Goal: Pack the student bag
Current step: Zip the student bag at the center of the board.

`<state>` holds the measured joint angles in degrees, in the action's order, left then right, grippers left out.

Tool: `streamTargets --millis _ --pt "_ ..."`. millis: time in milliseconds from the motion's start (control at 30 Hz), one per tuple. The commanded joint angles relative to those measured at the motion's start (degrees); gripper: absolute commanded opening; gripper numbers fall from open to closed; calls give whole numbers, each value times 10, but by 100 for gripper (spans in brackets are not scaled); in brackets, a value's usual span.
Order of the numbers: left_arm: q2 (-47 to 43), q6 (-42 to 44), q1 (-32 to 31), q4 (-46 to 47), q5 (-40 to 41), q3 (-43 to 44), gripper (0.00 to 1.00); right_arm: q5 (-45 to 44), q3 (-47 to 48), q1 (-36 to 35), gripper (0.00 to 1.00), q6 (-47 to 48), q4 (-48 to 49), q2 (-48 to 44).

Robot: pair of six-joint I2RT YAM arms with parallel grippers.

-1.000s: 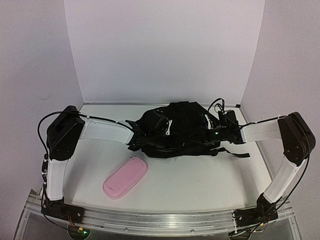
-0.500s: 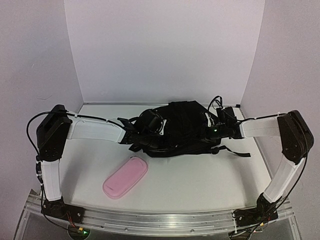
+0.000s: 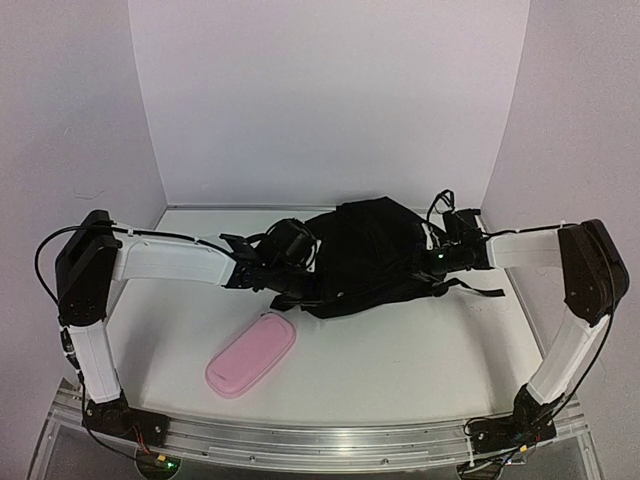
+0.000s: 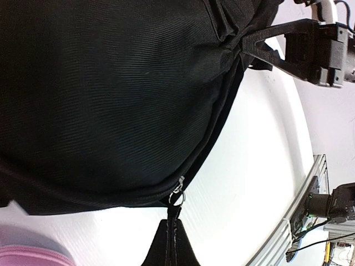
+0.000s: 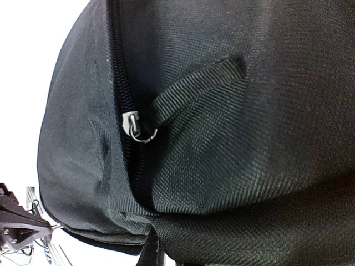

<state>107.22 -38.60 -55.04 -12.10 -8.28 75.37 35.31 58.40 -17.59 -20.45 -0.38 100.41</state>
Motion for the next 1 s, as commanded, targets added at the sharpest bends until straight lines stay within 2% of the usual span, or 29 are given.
streamTargets --millis 0,200,267,333,500,567,700,967 --pt "-51 14 7 -30 16 -16 0 -78 43 39 0 35 -28 -25" --pt "-43 19 9 -16 -6 -4 0 -77 107 54 0 71 -91 -20" --pt "-27 22 9 -9 -20 11 0 -41 116 53 14 68 -107 -25" --pt "-10 26 9 8 -42 27 0 11 113 52 35 65 -119 -35" --pt "23 32 9 18 -77 80 0 104 80 48 63 67 -149 -71" --pt "32 34 9 18 -87 99 0 133 63 43 69 67 -153 -84" --pt "38 32 9 24 -106 116 0 159 46 14 71 62 -155 -98" --pt "41 16 14 49 -127 122 0 148 54 -70 73 53 -156 -50"
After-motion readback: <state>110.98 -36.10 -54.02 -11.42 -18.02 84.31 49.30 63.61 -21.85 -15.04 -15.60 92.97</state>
